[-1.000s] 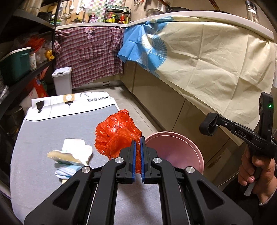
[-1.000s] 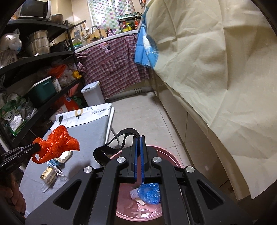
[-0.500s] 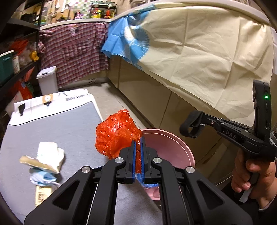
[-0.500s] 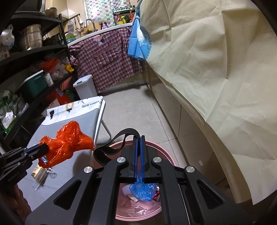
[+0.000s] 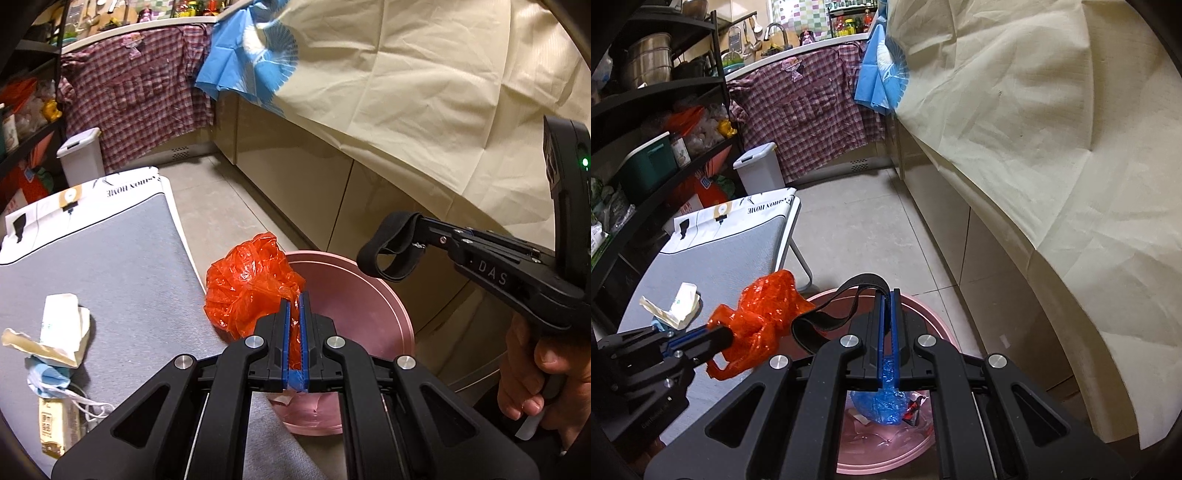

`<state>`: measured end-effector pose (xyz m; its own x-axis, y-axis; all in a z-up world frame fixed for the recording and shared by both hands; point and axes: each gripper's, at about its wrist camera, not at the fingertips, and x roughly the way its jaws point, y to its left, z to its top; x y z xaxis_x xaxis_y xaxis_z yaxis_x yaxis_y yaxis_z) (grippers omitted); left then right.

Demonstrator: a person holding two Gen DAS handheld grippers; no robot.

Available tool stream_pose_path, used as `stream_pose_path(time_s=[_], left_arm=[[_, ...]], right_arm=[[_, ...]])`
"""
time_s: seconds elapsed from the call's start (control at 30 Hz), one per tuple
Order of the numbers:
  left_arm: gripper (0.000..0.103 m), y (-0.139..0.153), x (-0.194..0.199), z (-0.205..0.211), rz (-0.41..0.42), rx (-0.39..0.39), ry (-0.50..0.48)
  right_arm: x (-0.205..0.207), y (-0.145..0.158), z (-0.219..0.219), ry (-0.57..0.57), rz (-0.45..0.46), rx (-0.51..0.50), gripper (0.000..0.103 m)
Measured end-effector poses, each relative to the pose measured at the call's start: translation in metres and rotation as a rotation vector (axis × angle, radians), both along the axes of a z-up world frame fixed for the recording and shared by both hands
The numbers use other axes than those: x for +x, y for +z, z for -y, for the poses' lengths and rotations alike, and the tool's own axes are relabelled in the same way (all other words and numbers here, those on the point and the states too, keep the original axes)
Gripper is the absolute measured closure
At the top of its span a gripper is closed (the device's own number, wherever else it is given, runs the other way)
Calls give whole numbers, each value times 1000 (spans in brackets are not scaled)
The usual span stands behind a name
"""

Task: Collect trash
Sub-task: 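Open the left gripper over the bin while the right gripper also opens there, then move both grippers toward the yellow tissue pack and blue face mask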

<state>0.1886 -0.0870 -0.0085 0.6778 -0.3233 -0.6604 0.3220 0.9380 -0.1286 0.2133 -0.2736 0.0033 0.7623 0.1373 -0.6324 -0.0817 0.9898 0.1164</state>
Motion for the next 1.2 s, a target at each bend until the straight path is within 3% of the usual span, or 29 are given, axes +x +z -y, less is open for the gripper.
stream_pose_path(time_s=[0.13, 0.2, 0.23, 0.3, 0.8, 1.1, 1.17, 1.2], left_arm=[[98, -6, 3, 2, -32, -1, -14], [91, -8, 4, 0, -45, -6, -18], [88, -9, 5, -2, -49, -10, -16], [88, -9, 5, -6, -53, -19, -7], [88, 10, -14, -47, -10, -54, 51], [87, 25, -38, -102, 34, -74, 152], [77, 24, -45, -119, 37, -75, 200], [67, 23, -49, -128, 40, -78, 223]], right_arm=[[6, -7, -1, 2, -32, -6, 96], [9, -11, -3, 5, -56, -9, 90], [10, -13, -3, 2, -64, -15, 86], [10, -13, -4, 1, -59, -19, 64], [0, -5, -18, 50, -10, -57, 64], [-20, 8, -39, 130, 53, -76, 64], [-24, 12, -45, 152, 59, -57, 64], [-26, 14, -48, 166, 60, -38, 68]])
